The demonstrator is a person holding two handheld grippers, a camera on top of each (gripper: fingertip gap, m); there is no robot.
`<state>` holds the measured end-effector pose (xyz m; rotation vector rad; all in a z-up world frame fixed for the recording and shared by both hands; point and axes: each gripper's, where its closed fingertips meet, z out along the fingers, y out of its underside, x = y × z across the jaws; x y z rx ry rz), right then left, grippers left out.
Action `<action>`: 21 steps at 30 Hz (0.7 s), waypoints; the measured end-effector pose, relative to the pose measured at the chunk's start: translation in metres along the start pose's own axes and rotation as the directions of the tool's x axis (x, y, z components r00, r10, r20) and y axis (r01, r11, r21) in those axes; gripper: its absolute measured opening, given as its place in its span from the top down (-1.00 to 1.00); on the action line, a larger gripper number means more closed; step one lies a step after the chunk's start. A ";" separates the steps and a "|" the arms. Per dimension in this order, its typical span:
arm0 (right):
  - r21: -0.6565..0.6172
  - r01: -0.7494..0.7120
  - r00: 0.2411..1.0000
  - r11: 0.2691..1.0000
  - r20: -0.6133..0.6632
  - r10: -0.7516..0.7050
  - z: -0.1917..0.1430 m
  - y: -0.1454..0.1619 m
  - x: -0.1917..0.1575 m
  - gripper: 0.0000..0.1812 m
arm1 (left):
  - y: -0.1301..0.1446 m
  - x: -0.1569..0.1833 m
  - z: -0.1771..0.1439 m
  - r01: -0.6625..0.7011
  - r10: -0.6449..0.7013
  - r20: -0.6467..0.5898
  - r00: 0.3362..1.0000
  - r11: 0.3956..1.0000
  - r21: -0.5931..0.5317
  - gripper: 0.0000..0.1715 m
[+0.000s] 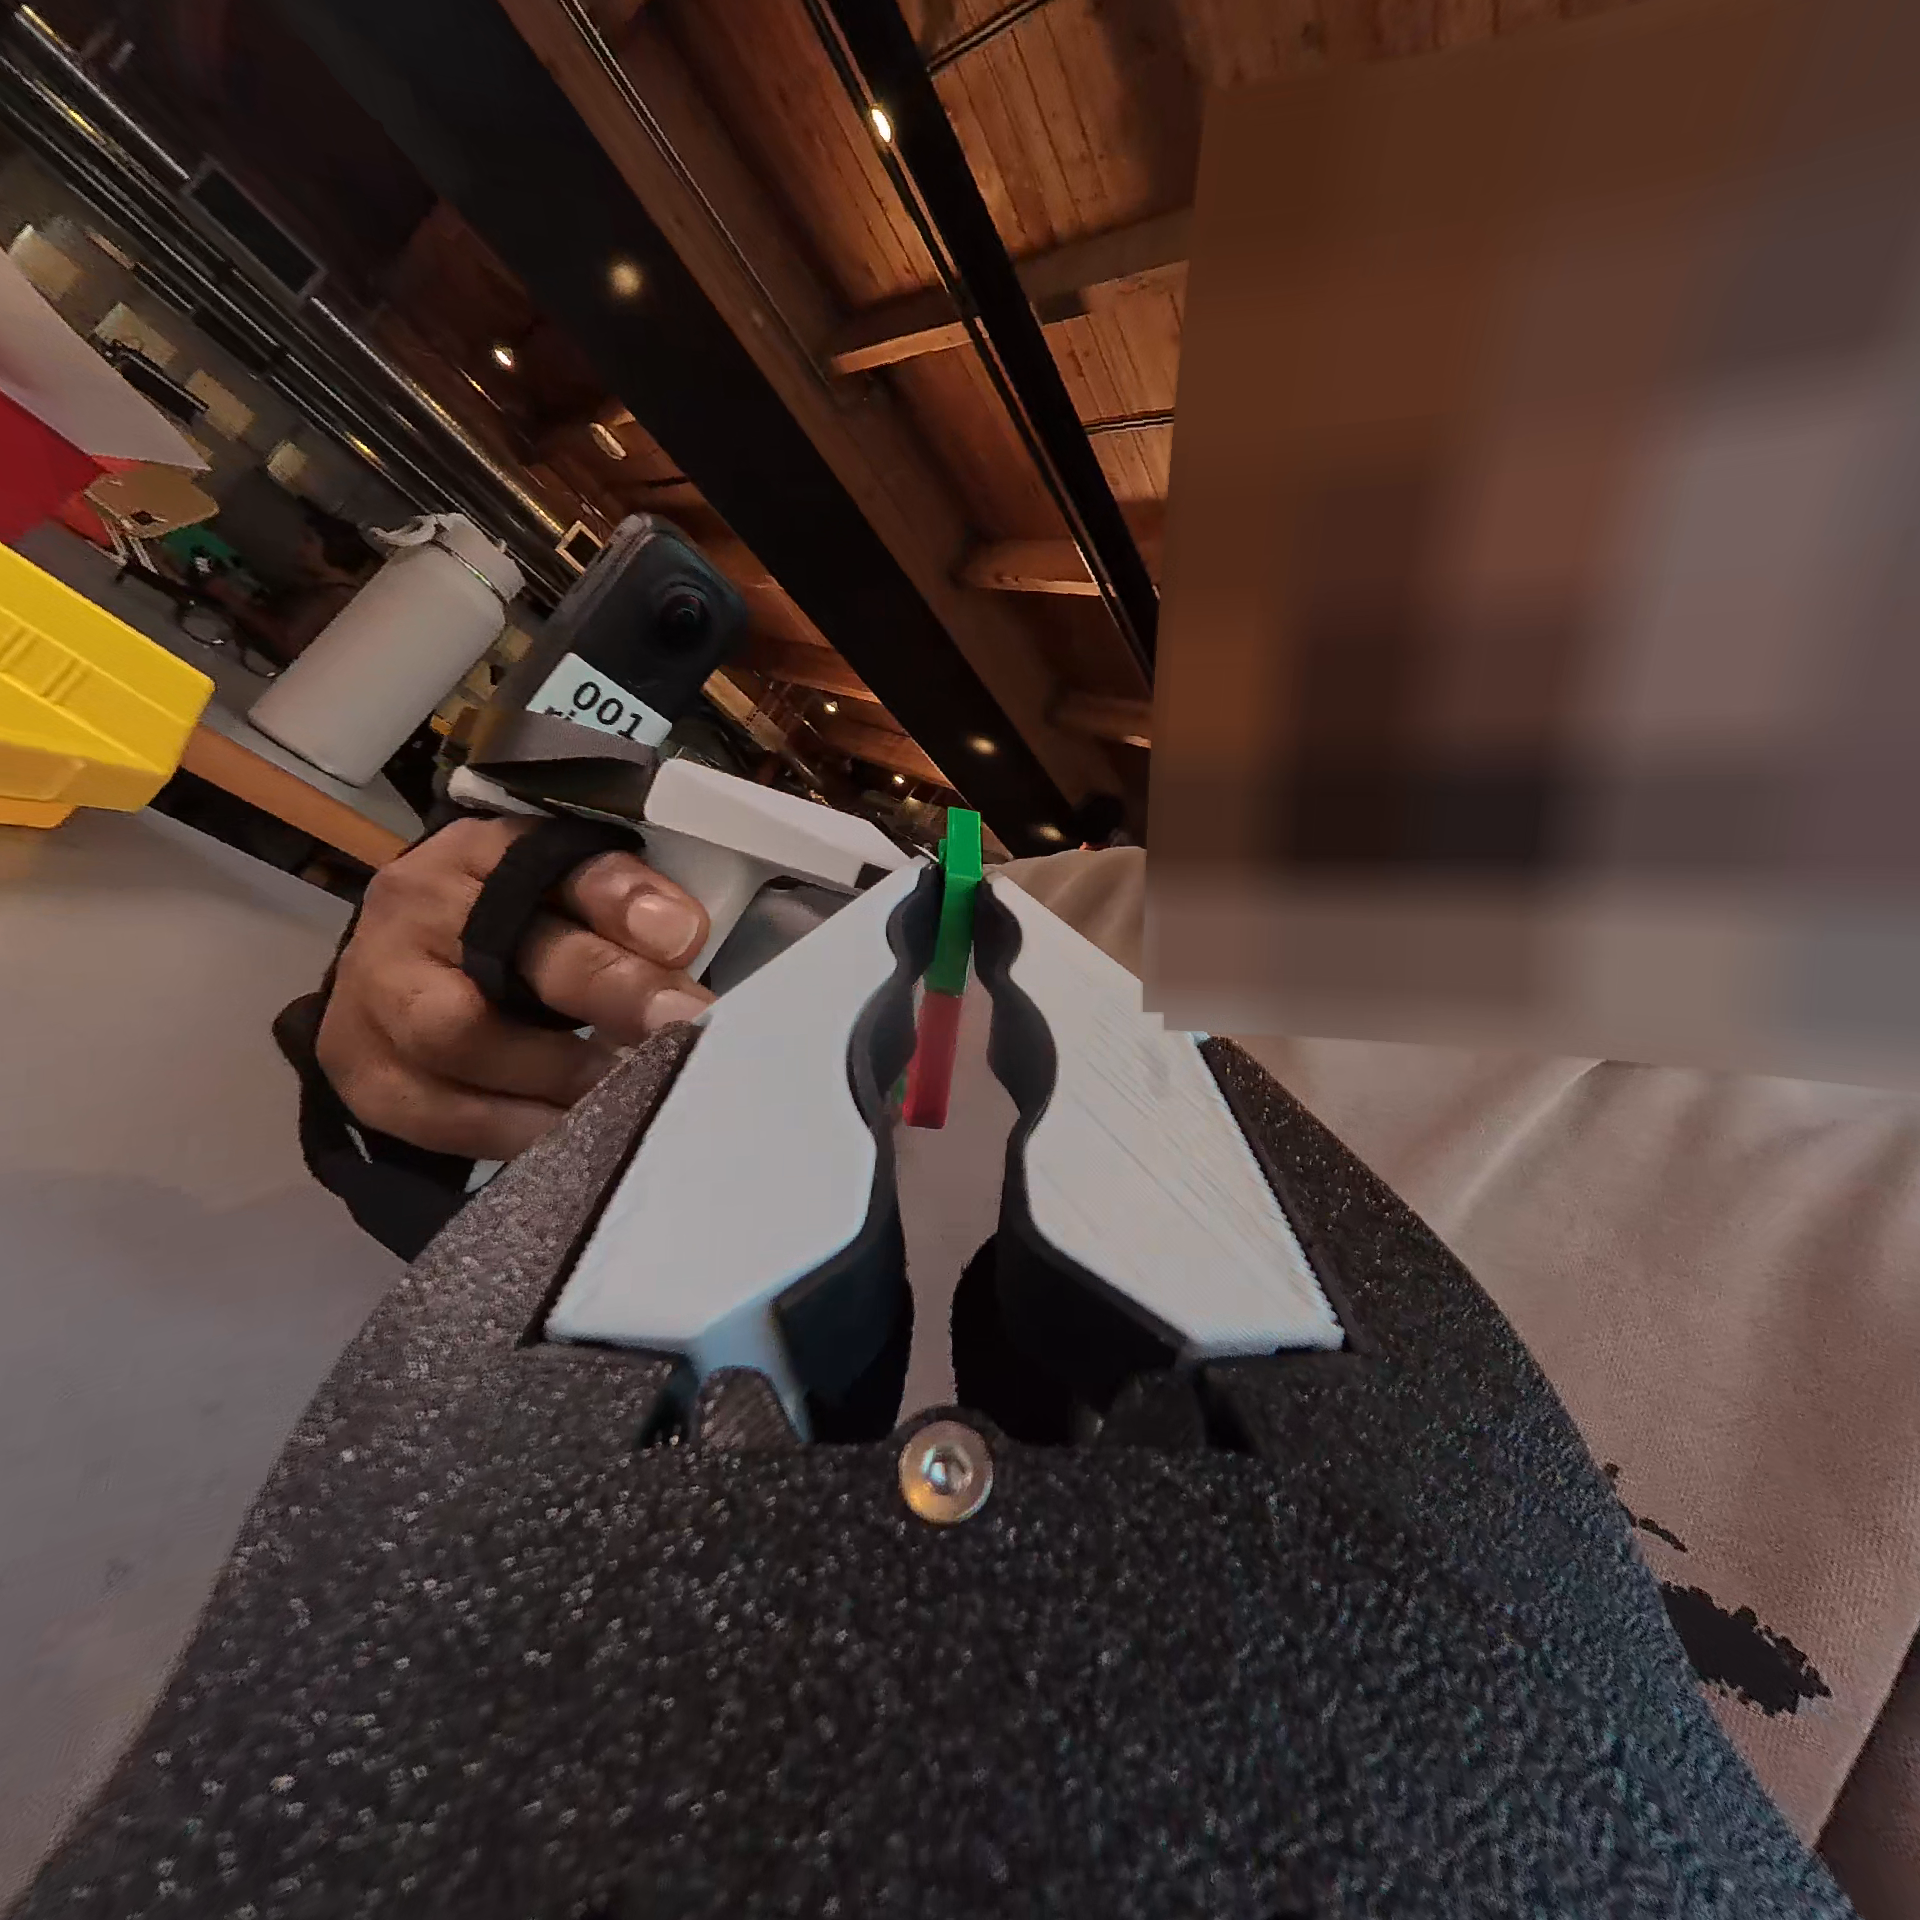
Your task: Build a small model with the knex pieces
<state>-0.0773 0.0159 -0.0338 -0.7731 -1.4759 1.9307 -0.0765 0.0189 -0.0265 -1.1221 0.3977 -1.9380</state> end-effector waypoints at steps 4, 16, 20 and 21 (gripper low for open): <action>0.002 -0.055 0.993 0.999 0.107 0.054 -0.001 0.000 -0.009 0.93 | 0.007 0.004 0.004 0.015 -0.017 -0.053 0.998 0.999 -0.032 0.95; -0.029 -0.273 0.870 0.962 0.419 0.259 0.000 0.000 -0.038 0.94 | 0.027 0.022 0.017 -0.045 -0.006 -0.272 0.962 0.982 -0.183 0.97; -0.074 -0.320 0.819 0.944 0.480 0.315 -0.003 0.008 -0.041 0.96 | 0.033 0.019 0.013 -0.011 -0.073 -0.323 0.944 0.968 -0.251 0.96; -0.081 -0.321 0.816 0.944 0.483 0.319 -0.003 0.010 -0.040 0.96 | 0.034 0.018 0.012 -0.011 -0.080 -0.328 0.941 0.964 -0.265 0.96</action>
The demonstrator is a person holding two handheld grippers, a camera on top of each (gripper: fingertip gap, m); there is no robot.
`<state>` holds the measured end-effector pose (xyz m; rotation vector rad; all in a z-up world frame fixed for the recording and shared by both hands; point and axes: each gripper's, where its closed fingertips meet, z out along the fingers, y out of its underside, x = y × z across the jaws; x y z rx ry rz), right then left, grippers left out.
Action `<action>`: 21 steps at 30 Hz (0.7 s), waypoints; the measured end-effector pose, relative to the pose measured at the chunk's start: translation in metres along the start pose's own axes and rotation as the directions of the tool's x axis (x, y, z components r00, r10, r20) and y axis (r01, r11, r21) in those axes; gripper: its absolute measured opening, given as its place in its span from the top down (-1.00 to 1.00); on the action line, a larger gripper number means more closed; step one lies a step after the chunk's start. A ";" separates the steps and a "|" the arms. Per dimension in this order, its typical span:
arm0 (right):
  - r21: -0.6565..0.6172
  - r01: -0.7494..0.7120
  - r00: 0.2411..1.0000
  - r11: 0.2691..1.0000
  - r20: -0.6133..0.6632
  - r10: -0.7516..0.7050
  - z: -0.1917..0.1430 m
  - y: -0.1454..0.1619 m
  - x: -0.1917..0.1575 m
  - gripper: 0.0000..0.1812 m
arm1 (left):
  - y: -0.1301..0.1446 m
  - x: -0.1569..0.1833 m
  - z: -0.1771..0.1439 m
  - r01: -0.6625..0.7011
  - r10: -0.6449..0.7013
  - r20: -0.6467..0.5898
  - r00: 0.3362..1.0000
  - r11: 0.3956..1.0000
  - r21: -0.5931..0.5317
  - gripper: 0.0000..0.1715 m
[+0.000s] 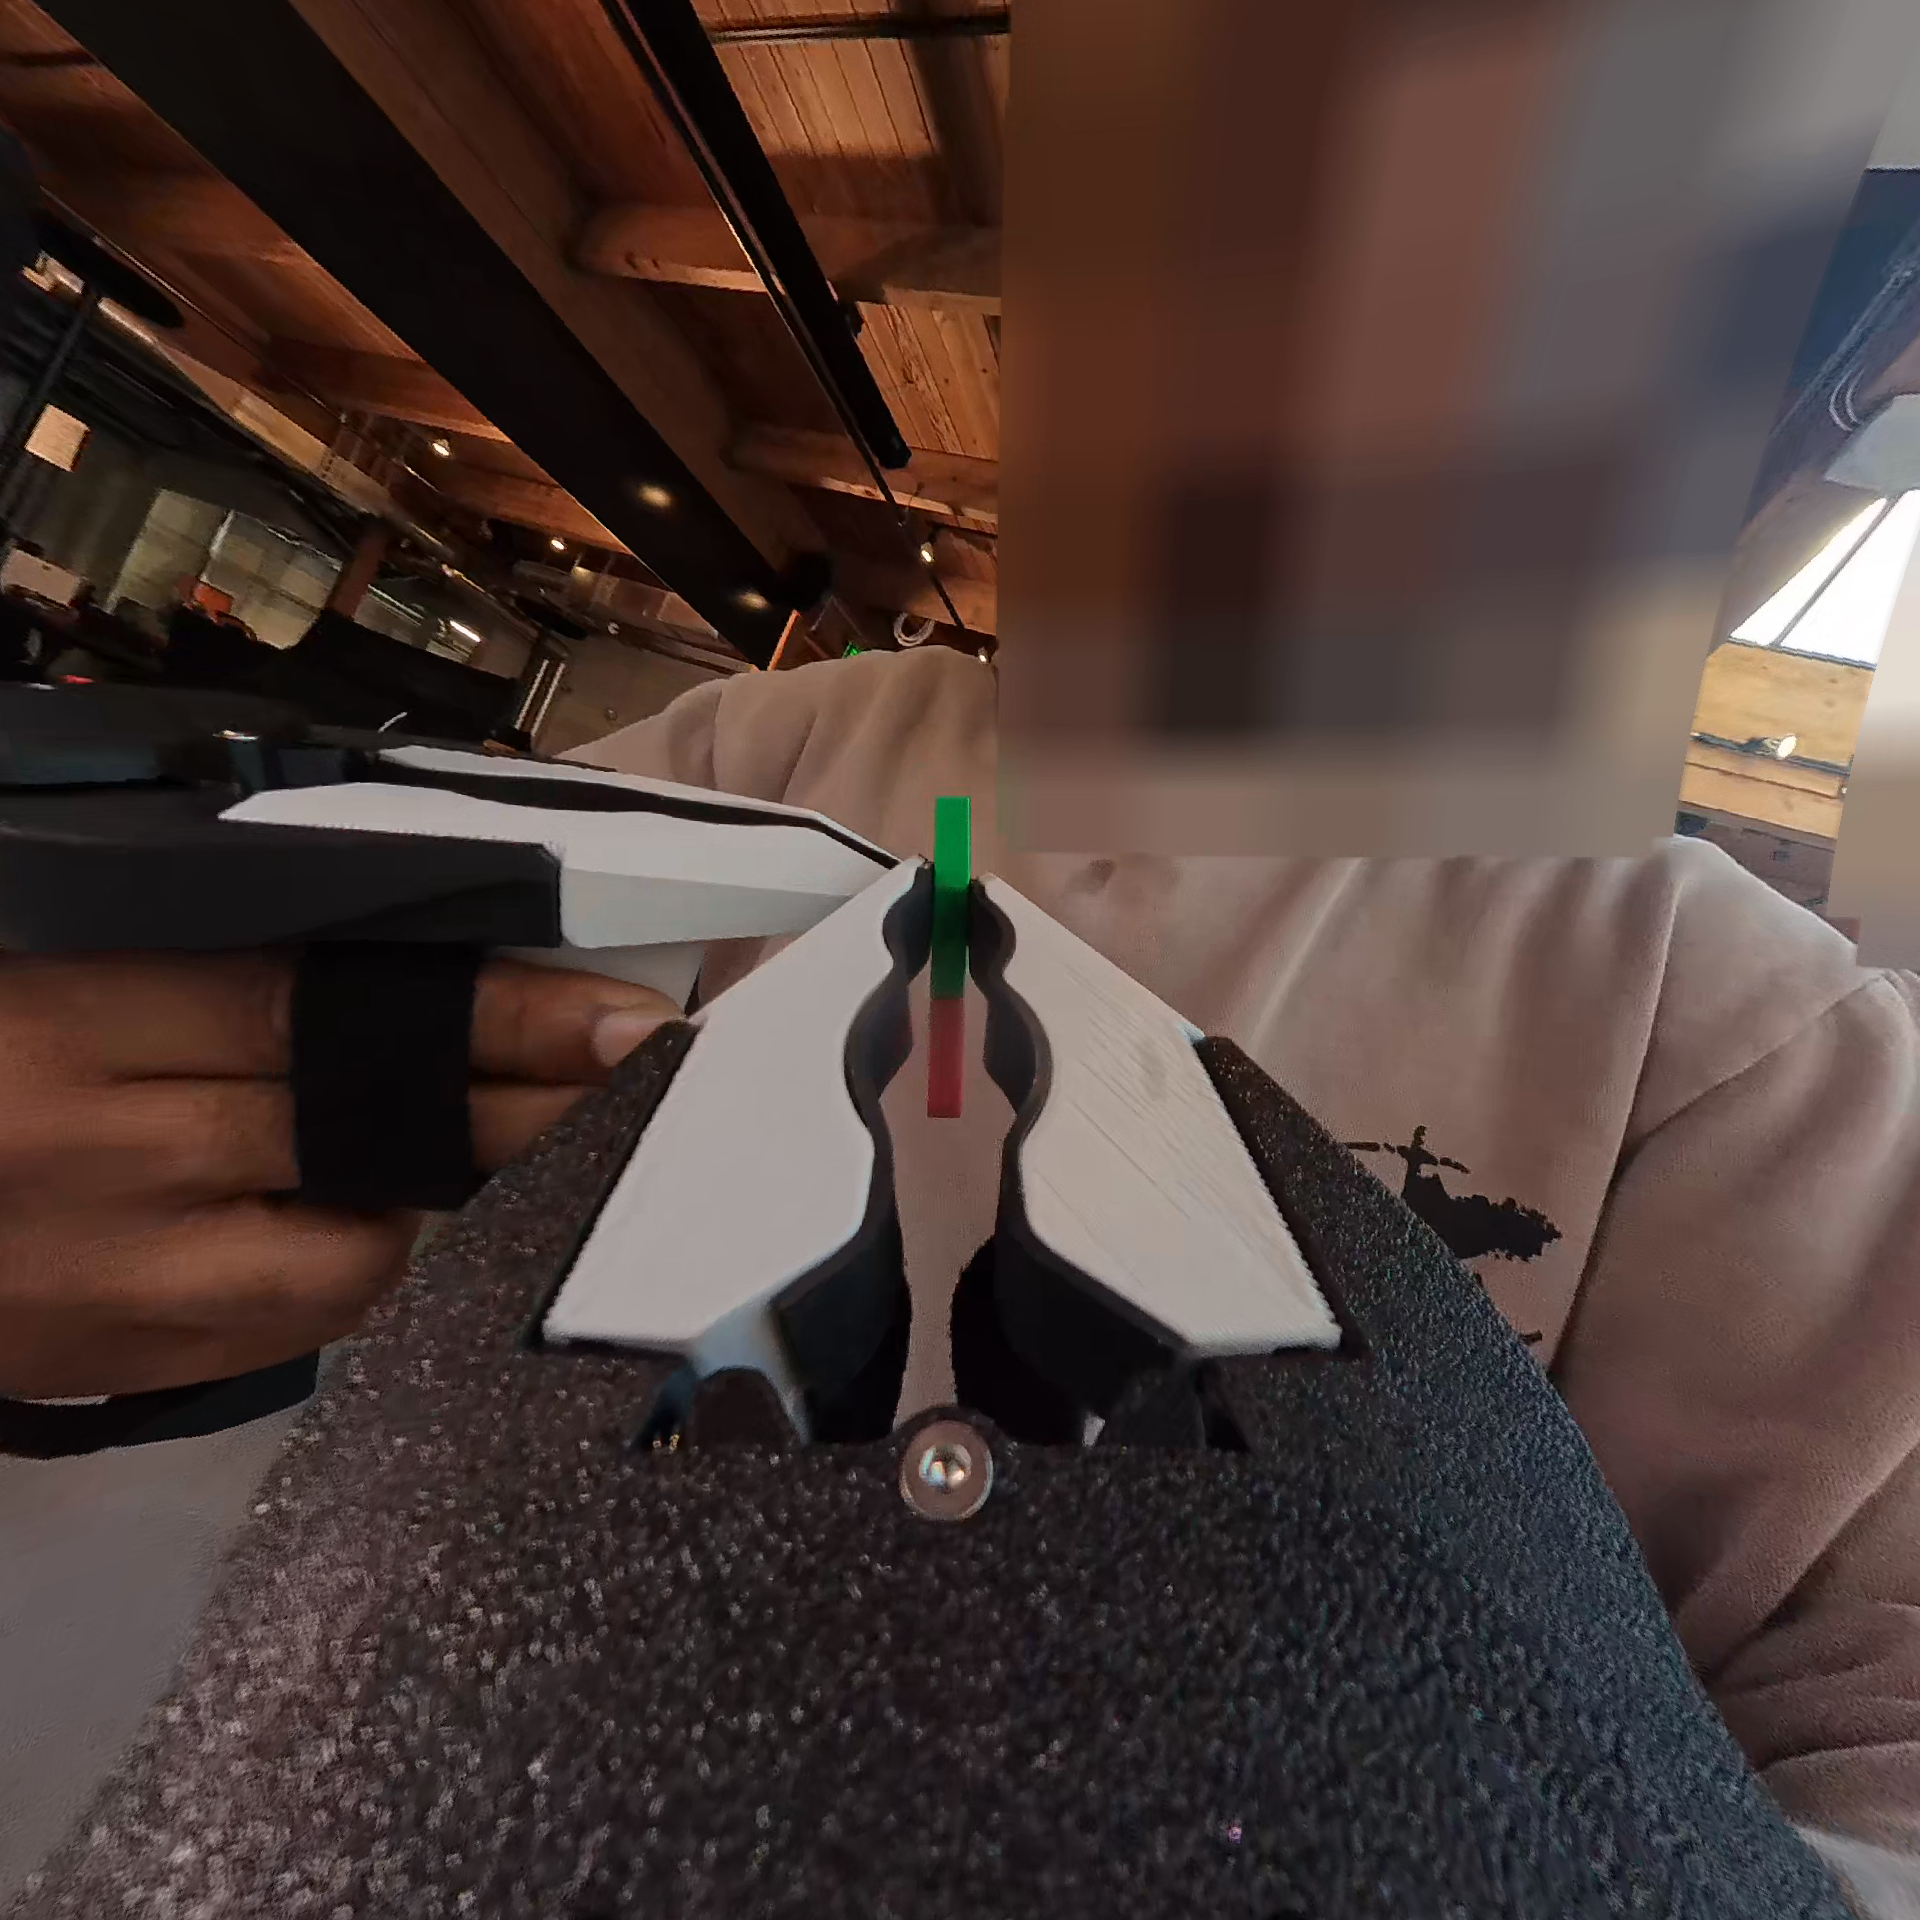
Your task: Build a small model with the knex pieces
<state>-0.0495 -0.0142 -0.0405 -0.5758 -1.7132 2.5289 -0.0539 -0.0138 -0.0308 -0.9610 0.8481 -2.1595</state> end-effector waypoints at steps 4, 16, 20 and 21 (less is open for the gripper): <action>-0.027 0.017 0.996 0.999 -0.092 -0.020 -0.015 0.000 0.015 0.96 | -0.006 -0.011 -0.015 -0.009 0.012 0.087 0.996 0.999 -0.042 0.96; -0.207 0.192 0.795 0.959 -0.540 -0.276 -0.065 0.000 0.058 0.95 | -0.052 -0.051 -0.133 -0.313 0.233 0.871 0.433 0.945 -0.097 0.95; -0.267 0.266 0.591 0.926 -0.714 -0.375 -0.093 -0.014 0.085 0.95 | -0.058 -0.055 -0.183 -0.305 0.309 0.950 0.046 0.910 -0.281 0.95; -0.269 0.274 0.551 0.923 -0.743 -0.380 -0.098 -0.016 0.090 0.95 | -0.059 -0.056 -0.188 -0.306 0.316 0.949 -0.002 0.903 -0.301 0.95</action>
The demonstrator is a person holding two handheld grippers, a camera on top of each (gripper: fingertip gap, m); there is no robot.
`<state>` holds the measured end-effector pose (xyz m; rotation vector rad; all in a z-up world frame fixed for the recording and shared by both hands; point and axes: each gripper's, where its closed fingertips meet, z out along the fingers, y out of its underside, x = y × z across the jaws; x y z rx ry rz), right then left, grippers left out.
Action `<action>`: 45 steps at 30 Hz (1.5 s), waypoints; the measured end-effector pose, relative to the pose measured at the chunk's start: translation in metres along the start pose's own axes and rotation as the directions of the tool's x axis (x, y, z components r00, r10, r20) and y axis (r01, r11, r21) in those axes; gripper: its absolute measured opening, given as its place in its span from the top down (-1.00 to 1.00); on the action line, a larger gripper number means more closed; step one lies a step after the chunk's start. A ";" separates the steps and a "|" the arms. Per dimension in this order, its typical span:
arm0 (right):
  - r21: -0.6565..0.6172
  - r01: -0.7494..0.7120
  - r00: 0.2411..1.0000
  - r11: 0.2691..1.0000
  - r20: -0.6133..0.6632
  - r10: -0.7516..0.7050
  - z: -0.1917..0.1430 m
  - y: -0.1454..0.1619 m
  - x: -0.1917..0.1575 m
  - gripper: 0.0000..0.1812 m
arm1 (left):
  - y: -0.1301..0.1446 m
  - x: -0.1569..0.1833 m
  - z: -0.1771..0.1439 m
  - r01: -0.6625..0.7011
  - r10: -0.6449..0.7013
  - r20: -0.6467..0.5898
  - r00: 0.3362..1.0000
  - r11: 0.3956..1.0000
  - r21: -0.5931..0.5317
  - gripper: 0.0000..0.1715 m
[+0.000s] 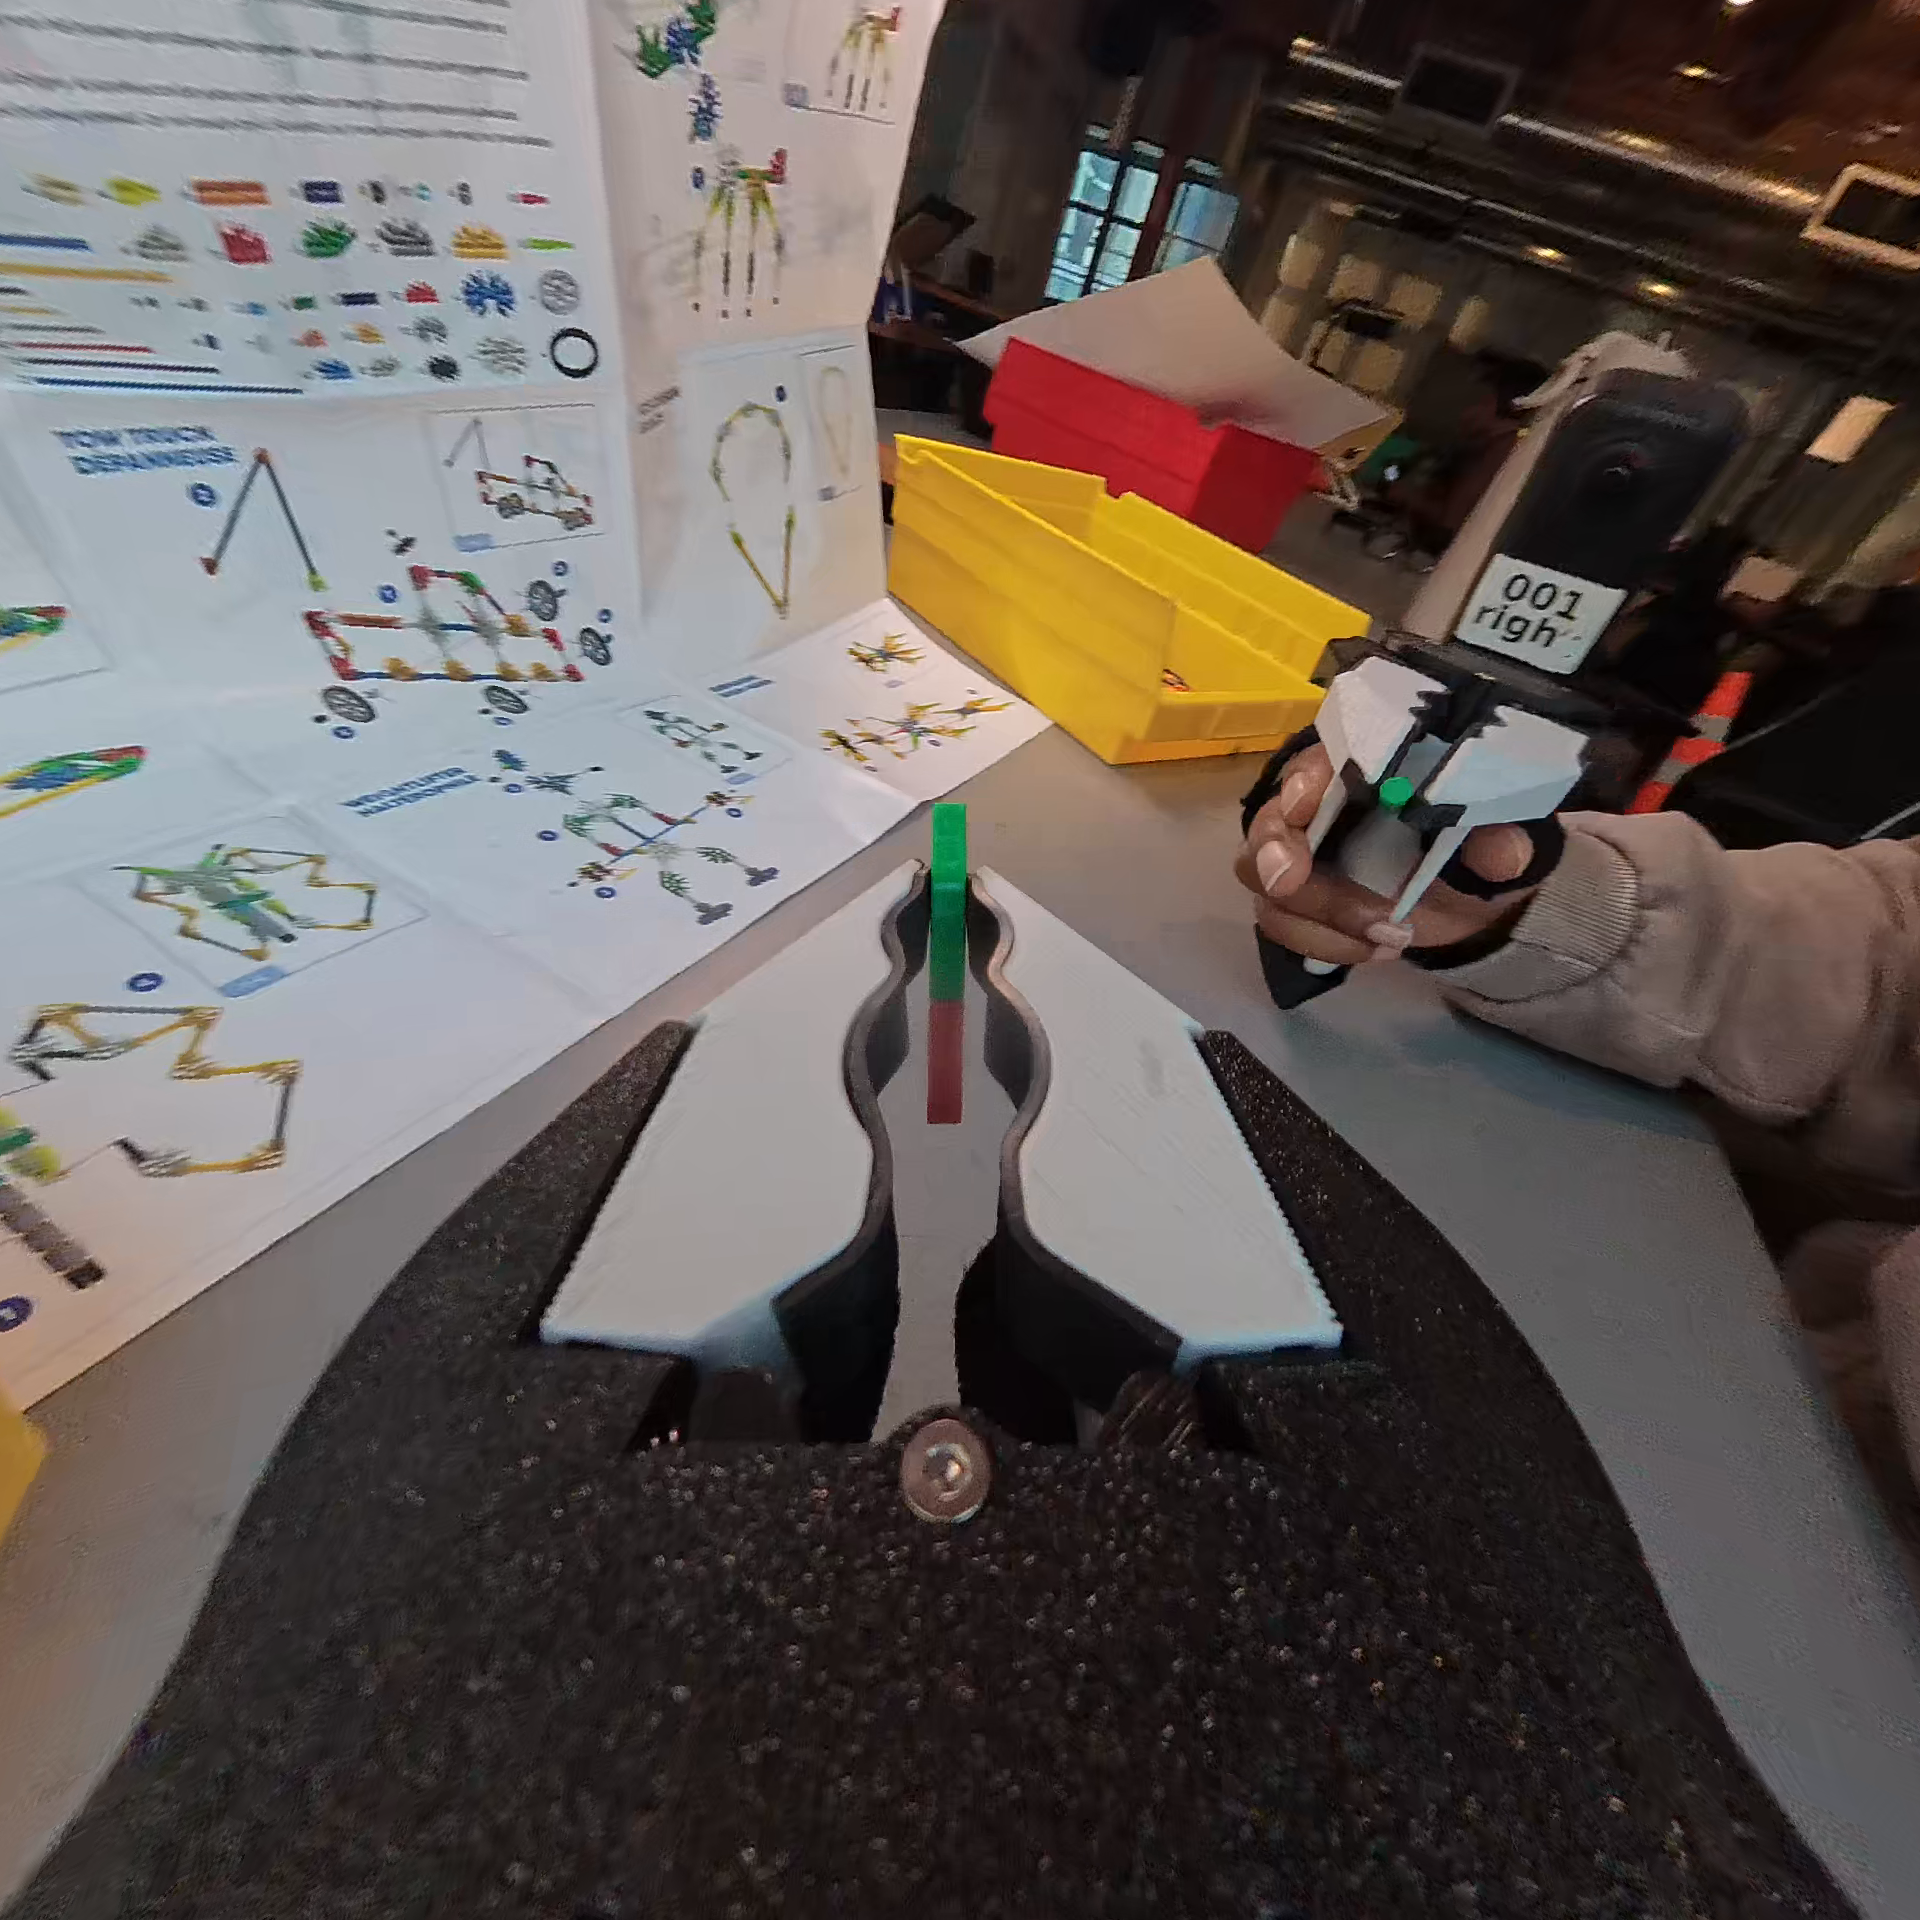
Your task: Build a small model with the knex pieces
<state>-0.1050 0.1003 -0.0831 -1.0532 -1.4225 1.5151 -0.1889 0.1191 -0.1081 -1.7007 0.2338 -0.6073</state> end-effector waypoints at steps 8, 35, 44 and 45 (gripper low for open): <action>-0.025 0.145 0.966 0.989 -0.215 -0.147 0.022 -0.016 0.022 0.95 | 0.018 -0.015 0.007 -0.240 0.258 0.168 0.951 0.963 -0.124 0.95; -0.222 0.325 0.924 0.919 -0.133 -0.359 0.024 0.019 0.015 0.95 | 0.031 0.068 0.011 -0.087 0.038 -0.341 0.939 0.988 -0.130 0.65; -0.285 0.563 0.792 0.776 -0.084 -0.605 0.028 0.022 -0.005 0.94 | 0.012 0.077 0.007 0.286 -0.318 -0.476 0.820 0.948 -0.140 0.78; -0.296 0.574 0.783 0.764 -0.075 -0.618 0.029 0.024 -0.007 0.95 | 0.014 0.079 0.007 0.283 -0.319 -0.479 0.818 0.948 -0.148 0.82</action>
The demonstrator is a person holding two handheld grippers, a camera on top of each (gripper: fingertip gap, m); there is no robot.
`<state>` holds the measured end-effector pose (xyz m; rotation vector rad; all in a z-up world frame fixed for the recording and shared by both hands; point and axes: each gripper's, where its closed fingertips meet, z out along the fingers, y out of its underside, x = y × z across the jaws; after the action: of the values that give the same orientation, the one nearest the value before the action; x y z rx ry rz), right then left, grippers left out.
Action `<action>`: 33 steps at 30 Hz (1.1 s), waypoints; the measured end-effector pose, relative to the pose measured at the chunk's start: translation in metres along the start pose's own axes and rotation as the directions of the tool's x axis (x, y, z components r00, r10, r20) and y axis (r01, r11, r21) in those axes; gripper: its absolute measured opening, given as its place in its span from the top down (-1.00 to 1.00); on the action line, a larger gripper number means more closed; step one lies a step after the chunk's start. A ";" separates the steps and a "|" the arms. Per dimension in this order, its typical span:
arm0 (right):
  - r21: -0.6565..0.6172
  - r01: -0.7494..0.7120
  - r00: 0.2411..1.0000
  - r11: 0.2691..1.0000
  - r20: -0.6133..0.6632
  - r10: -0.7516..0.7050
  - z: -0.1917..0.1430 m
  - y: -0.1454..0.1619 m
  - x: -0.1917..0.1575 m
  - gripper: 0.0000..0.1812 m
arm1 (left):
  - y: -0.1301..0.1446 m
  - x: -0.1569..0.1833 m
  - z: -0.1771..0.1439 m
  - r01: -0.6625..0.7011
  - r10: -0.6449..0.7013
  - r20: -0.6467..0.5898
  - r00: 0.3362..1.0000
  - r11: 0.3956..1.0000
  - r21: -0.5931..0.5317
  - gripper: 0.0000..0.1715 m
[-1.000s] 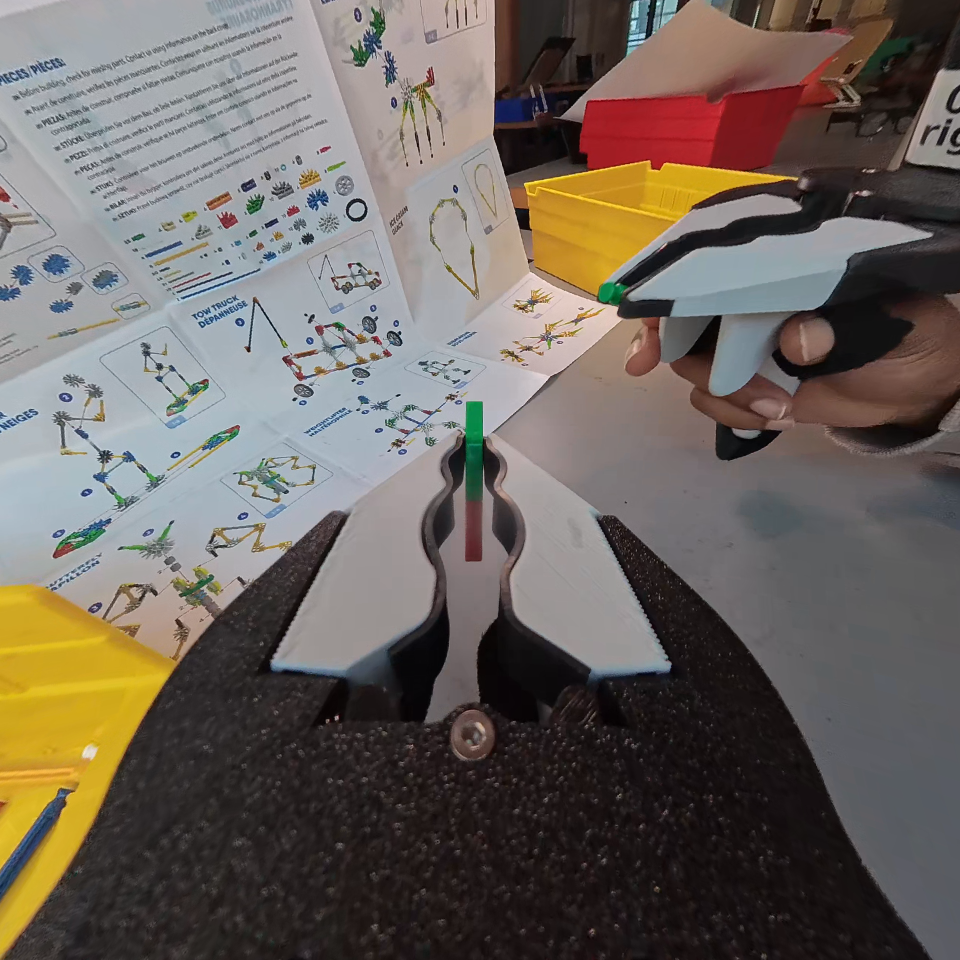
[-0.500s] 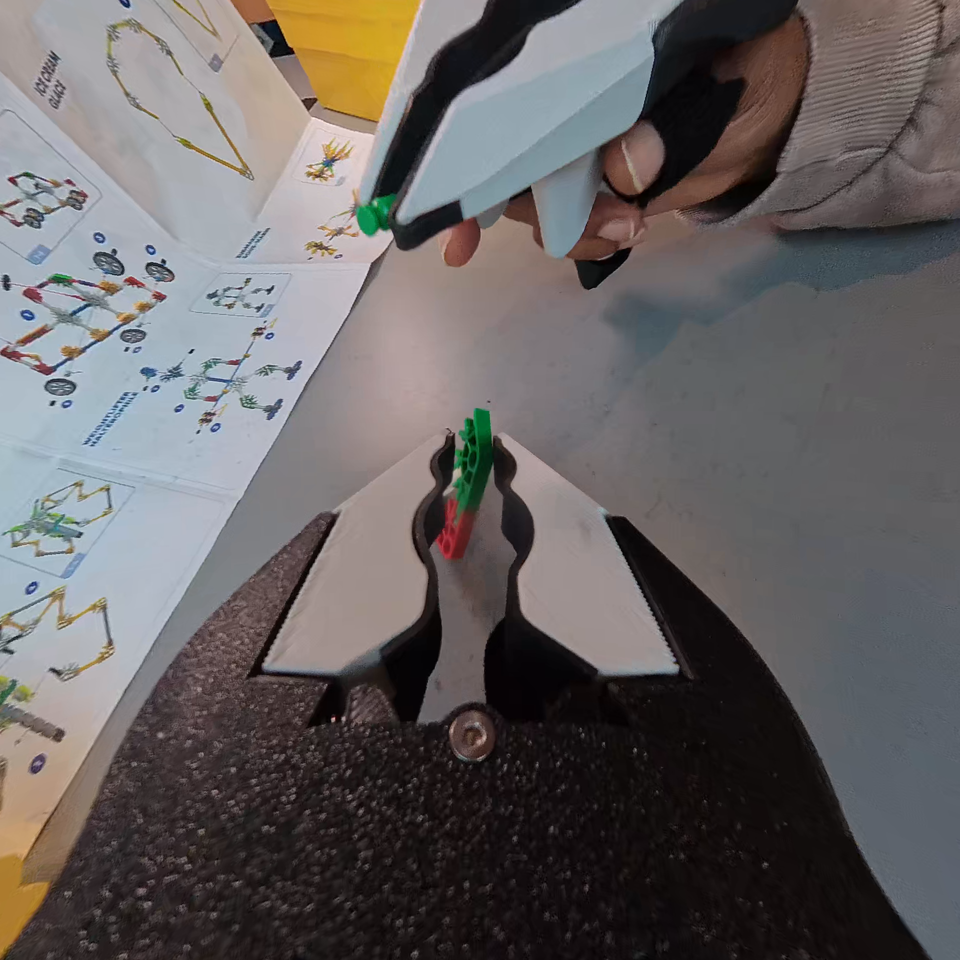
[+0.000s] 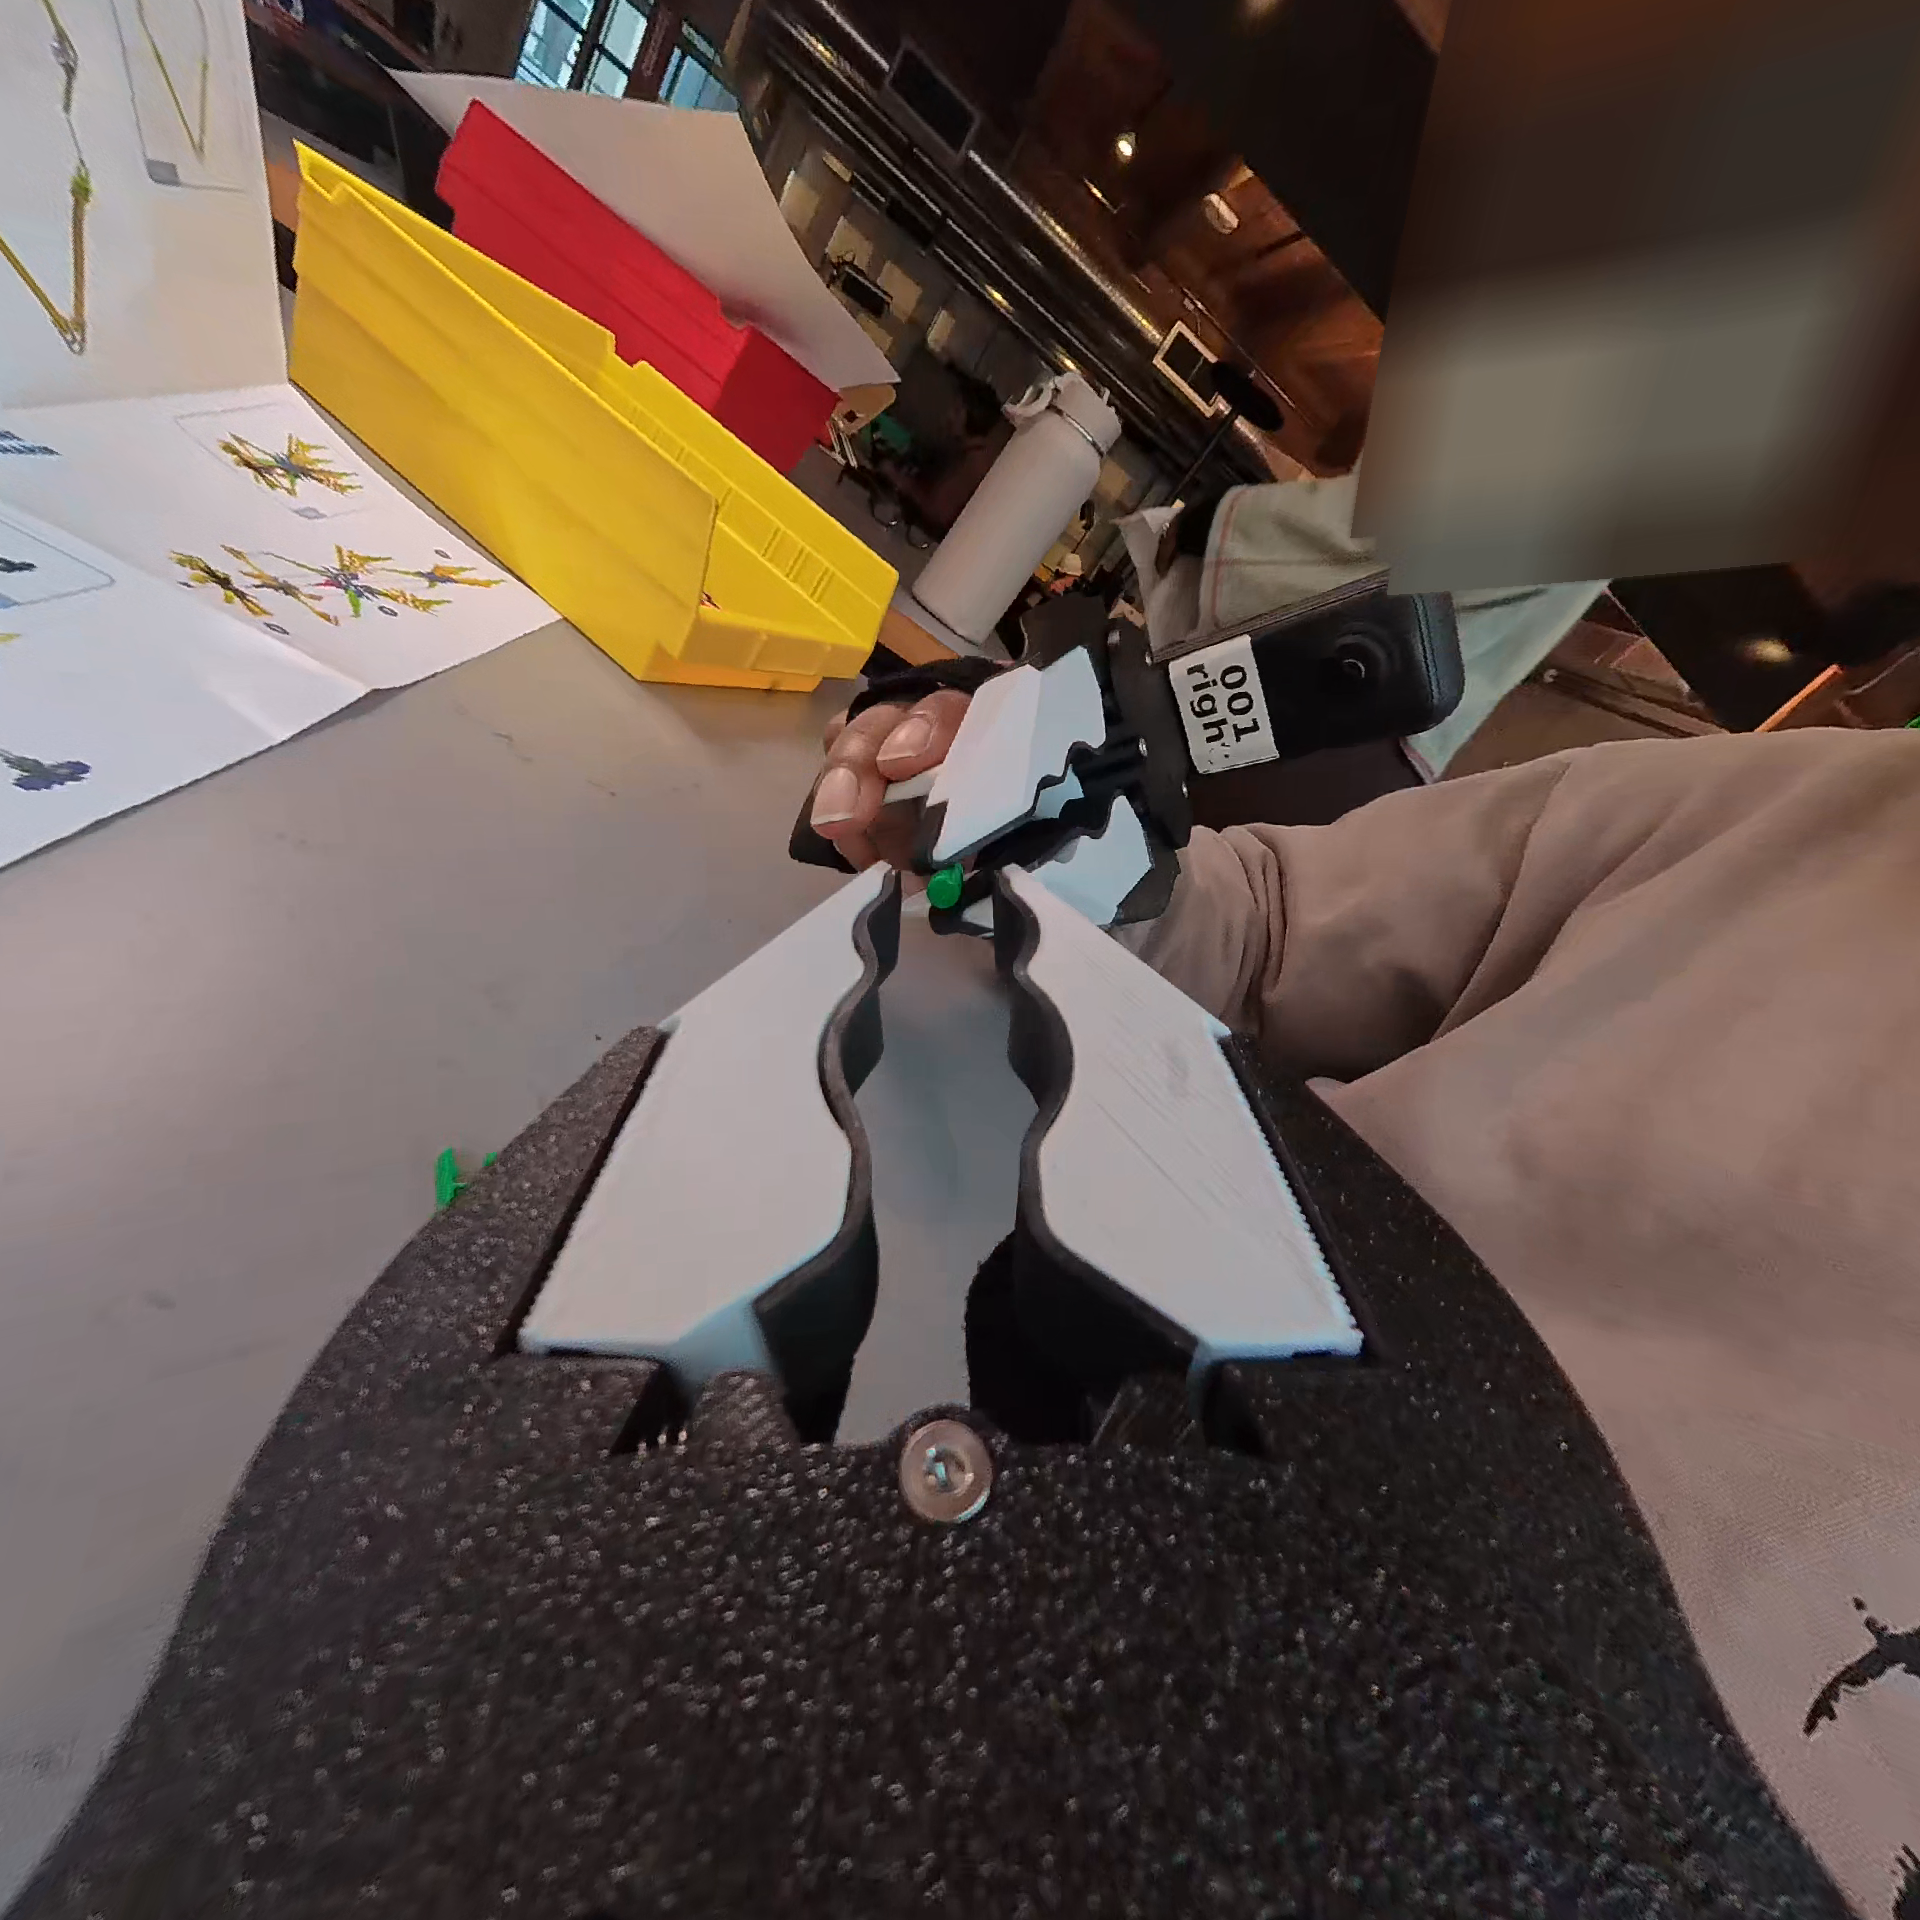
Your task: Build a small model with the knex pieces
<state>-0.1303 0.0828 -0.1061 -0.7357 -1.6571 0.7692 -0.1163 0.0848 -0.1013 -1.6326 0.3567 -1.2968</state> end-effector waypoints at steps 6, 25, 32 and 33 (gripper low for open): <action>0.021 0.016 1.000 1.000 0.005 -0.016 -0.002 -0.004 -0.001 0.93 | -0.001 0.002 -0.001 0.054 -0.054 -0.039 0.998 0.999 0.003 0.90; -0.275 -0.252 0.939 0.928 0.163 0.303 0.016 0.061 -0.022 0.32 | -0.108 -0.075 -0.210 -0.351 0.441 0.897 0.021 0.844 -0.406 0.94; -0.306 -0.249 0.939 0.919 0.157 0.306 0.018 0.064 -0.026 0.35 | -0.087 -0.096 -0.262 -0.094 0.405 0.910 -0.091 0.906 -0.413 0.94; -0.306 -0.255 0.936 0.917 0.159 0.313 0.018 0.064 -0.027 0.36 | -0.085 -0.096 -0.266 -0.079 0.397 0.913 -0.098 0.911 -0.404 0.95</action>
<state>-0.1377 0.0968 -0.1757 -1.1527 -1.8951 0.8453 -0.4108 0.0608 -0.1008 -2.1175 -0.1877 0.5777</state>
